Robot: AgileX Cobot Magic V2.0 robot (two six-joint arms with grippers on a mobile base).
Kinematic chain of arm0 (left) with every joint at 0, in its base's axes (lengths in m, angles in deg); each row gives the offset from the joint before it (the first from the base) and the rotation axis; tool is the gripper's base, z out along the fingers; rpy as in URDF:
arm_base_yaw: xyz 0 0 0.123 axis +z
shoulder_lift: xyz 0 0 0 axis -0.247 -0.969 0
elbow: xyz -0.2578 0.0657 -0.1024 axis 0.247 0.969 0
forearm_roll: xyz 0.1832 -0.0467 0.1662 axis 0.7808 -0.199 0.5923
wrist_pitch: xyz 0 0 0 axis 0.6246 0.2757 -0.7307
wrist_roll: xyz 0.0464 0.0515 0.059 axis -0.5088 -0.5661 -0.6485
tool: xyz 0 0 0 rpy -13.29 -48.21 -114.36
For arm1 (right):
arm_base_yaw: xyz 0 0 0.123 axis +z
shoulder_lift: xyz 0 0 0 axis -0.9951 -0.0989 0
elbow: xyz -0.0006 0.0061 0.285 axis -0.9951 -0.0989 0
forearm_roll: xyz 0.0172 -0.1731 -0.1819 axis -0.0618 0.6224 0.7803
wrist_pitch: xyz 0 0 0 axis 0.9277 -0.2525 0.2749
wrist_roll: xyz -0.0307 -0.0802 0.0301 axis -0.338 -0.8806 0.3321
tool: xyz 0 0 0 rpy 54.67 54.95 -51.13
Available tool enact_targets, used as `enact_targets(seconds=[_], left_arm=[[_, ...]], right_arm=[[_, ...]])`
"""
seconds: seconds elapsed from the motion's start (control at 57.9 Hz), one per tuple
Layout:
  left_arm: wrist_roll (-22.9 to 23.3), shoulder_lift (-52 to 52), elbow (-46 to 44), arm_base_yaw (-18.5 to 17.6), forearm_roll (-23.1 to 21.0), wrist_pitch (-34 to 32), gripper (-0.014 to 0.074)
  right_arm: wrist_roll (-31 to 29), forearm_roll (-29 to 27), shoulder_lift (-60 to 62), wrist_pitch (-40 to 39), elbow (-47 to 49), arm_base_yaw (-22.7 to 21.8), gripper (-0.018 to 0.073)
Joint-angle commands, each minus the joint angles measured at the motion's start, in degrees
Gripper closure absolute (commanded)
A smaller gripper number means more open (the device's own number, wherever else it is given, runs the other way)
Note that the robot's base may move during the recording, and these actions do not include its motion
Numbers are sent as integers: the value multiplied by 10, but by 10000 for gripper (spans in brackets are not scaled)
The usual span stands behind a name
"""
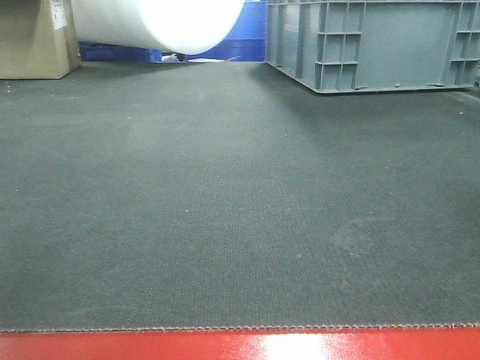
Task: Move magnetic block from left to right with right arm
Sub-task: 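Drive up to the second table holding the cube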
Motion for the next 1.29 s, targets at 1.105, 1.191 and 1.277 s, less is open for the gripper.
enact_targets(seconds=[1.105,1.191,1.277], left_arm=[[2,4,4,-3,-4,-53,713],[2,4,4,-3,-4,-53,713],[2,4,4,-3,-4,-53,713]], right_arm=[[16,10,-401,404,250,64,285],[89,19,-445,426,272,104,285],[178,36,-486,438,296,144,285]])
